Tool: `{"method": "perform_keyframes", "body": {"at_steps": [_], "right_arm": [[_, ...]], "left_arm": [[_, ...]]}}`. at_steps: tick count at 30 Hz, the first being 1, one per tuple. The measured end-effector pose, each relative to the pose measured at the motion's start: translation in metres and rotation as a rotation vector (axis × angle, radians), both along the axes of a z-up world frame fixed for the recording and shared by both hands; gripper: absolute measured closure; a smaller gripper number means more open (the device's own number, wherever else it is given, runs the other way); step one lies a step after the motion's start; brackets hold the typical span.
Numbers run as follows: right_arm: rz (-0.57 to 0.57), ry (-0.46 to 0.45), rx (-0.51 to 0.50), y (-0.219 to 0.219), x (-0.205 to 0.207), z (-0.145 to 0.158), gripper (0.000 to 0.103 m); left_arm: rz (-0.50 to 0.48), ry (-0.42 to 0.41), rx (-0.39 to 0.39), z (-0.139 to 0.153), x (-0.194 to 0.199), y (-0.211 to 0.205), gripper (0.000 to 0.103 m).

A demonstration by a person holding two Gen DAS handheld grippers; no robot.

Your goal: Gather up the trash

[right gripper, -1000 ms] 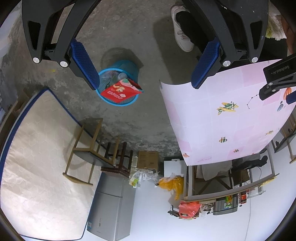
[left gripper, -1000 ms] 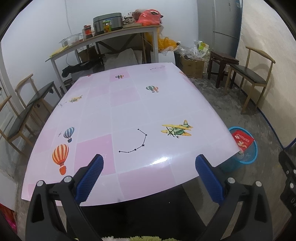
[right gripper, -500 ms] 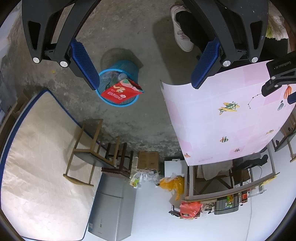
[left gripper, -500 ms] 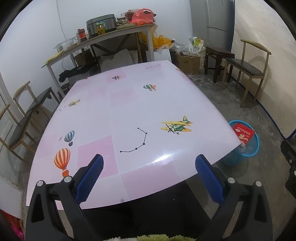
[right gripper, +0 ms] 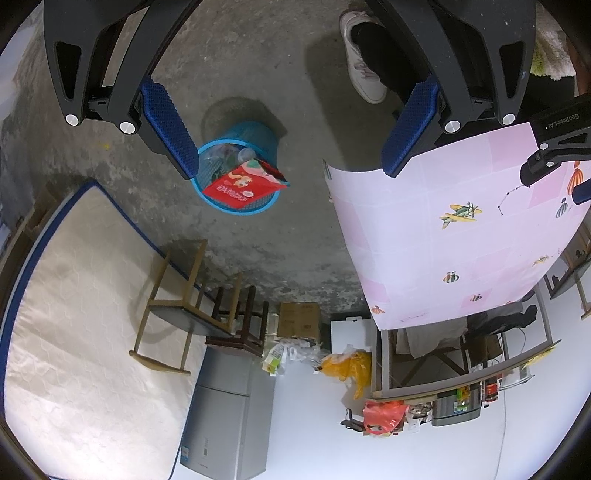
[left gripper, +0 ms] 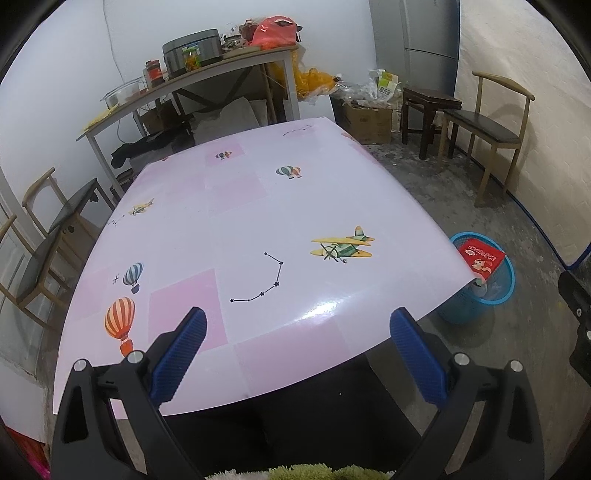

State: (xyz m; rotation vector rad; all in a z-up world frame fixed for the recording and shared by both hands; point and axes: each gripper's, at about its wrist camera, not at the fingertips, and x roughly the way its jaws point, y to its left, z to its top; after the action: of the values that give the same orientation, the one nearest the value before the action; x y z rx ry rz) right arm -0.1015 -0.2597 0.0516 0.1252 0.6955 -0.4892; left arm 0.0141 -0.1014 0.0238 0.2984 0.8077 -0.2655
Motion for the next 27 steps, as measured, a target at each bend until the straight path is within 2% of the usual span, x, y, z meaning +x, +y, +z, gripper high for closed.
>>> {"method": "perform_keyframes", "body": {"at_steps": [27], "right_arm": [[-0.002,0.001,0.0,0.0017,-0.0005,0.0004,0.008]], "left_arm": [[0.003,0.004,-0.006,-0.0004,-0.001,0.001,0.006]]}}
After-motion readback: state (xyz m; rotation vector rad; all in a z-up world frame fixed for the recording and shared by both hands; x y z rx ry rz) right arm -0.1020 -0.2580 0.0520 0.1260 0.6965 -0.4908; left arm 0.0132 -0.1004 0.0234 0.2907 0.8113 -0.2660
